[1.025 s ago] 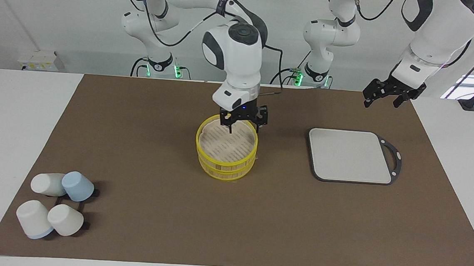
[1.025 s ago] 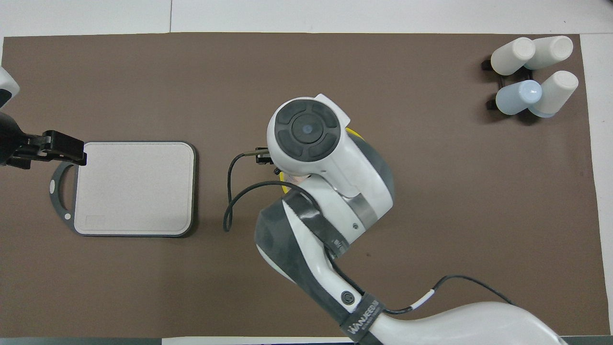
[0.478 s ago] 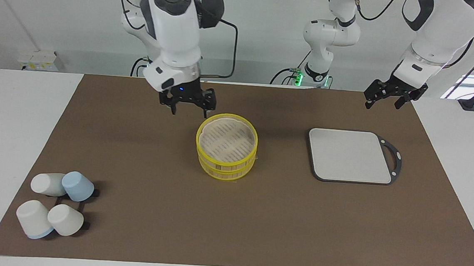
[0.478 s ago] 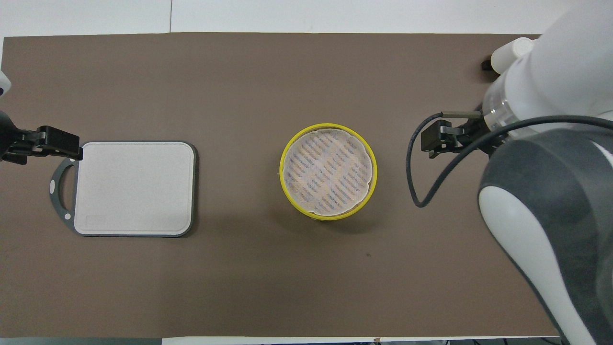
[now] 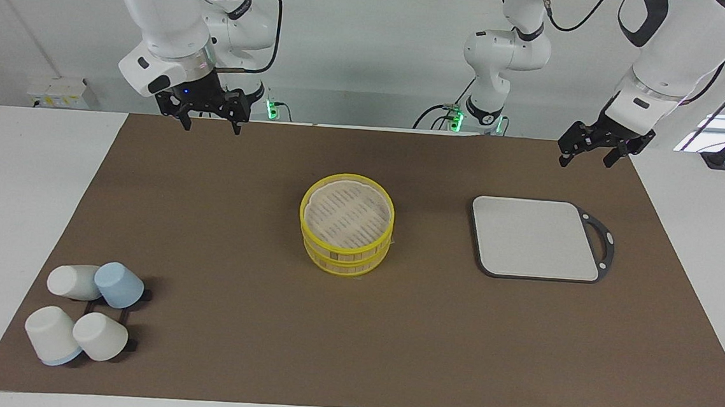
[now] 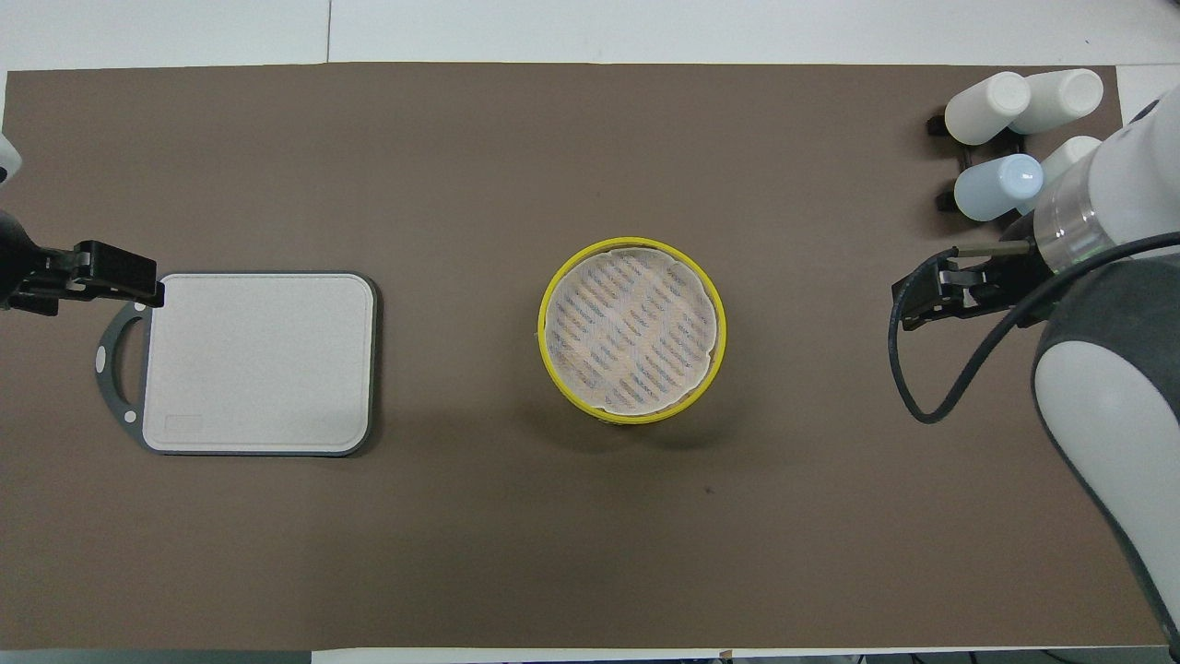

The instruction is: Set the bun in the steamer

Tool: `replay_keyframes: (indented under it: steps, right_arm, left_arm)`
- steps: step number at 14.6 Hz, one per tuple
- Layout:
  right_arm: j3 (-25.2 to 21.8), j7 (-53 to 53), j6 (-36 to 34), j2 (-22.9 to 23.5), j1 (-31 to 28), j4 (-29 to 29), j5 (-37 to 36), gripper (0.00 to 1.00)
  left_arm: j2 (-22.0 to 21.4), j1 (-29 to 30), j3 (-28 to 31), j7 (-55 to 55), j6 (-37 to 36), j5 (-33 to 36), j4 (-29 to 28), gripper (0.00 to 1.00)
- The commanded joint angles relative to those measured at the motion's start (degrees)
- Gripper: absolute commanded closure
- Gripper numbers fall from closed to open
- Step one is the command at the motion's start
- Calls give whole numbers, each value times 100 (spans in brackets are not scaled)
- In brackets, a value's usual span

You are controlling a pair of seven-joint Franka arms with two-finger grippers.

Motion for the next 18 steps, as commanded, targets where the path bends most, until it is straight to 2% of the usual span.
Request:
replay_keyframes:
  steps: [1,3,8,13,18]
  right_arm:
    - [-68,-93,166,-234,-81,-299,86,0]
    - [-208,-110,533,-269,-72,-290,104,0]
    - [-279,-111,544,-340,-81,-325,104,0]
    - [-797,-478,685,-322,-81,-316,182,0]
    - [-867,-576,693,-349,-107,-264,130,0]
  left_arm:
    - [-58,112,-57,93,104,-82,-94,0]
    - [-67,120,-57,93,147,-82,-103,0]
    - [-67,112,-49,93,174,-82,-112,0]
    - [-67,120,-49,93,200,-82,-112,0]
    - [-67,112,-49,76,200,-82,-112,0]
